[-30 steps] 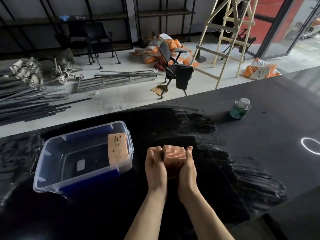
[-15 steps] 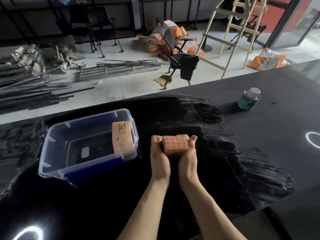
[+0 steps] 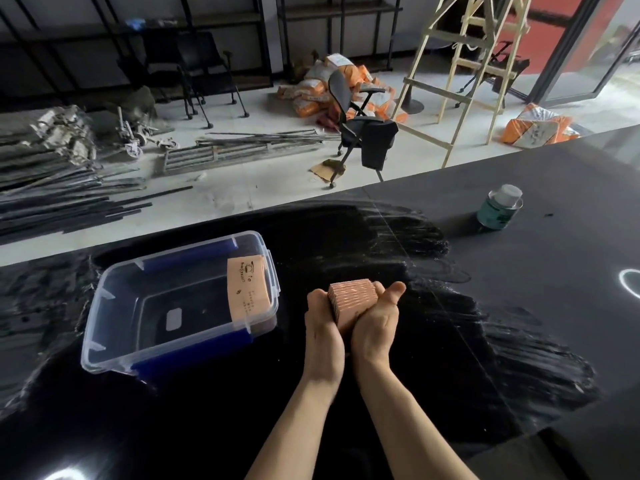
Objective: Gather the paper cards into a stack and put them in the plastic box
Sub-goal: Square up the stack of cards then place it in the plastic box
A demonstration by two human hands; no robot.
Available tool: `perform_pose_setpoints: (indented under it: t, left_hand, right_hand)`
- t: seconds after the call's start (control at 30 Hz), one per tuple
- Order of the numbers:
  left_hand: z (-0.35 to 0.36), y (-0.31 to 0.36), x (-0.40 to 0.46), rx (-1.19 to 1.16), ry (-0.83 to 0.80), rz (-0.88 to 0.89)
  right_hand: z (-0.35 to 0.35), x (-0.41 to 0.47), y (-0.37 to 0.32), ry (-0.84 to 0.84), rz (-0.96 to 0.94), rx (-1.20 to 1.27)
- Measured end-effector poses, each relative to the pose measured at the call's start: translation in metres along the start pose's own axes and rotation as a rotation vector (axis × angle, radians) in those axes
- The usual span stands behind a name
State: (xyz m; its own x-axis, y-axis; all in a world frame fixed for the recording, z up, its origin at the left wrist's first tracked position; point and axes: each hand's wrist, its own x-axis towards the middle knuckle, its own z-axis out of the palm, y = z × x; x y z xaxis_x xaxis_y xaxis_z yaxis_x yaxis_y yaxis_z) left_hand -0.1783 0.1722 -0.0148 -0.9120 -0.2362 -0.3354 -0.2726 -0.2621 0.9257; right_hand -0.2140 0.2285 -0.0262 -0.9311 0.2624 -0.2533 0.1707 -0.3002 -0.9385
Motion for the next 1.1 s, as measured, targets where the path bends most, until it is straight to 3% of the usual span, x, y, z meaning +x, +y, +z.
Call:
perform_pose_setpoints:
  t: [0.1,0.2,0.27,0.37,0.47,0.6,0.7,0.8,0.87,0.97,1.1]
  left_hand:
    - [-0.024,-0.001,-0.014,0.076,-0.148,0.079]
    - [-0.048,-0.001,-0.023,0.408,-0.277,0.231]
    - [-0.054,-0.005,-0.026,0.608,-0.233,0.33]
    - [-0.058,-0.001,-0.032,0.676,-0.104,0.419]
    - [-0.072,0.01,-0.035,0.824,-0.11,0.415]
    - [-0.081,0.024,-0.027,1.094,-0.207,0.434]
    - [-0.076,0.023,-0.018,1.142,-0.201,0.423]
    - [-0.071,0.007,-0.017,1.053,-0.154,0.379]
    - [-0.062,-0.005,-0.022,0.739,-0.092,0.337]
    - [-0.035,-0.012,-0.023,0.224,0.146,0.208]
    - [-0.009,-0.006,-0.015,0.05,0.435,0.176]
  right_hand:
    - [0.001,0.009,-0.006,0.147,0.12,0.027]
    - [-0.005,0.01,-0.013,0.258,0.309,0.126]
    - [-0.006,0.002,-0.019,0.253,0.397,0.174]
    - [-0.008,-0.009,-0.022,0.18,0.463,0.176]
    - [-0.02,-0.013,-0.02,0.124,0.295,0.094]
    - [-0.036,-0.006,-0.016,-0.043,-0.176,-0.187]
    - [-0.036,-0.001,-0.006,-0.155,-0.283,-0.39]
    - [-0.039,0.0,0.001,-0.141,-0.263,-0.441]
    - [-0.04,-0.001,0.004,-0.115,-0.276,-0.46]
    - [-0.037,-0.002,0.007,-0.102,-0.302,-0.475]
    - [-0.036,-0.002,0.006,-0.095,-0.256,-0.424]
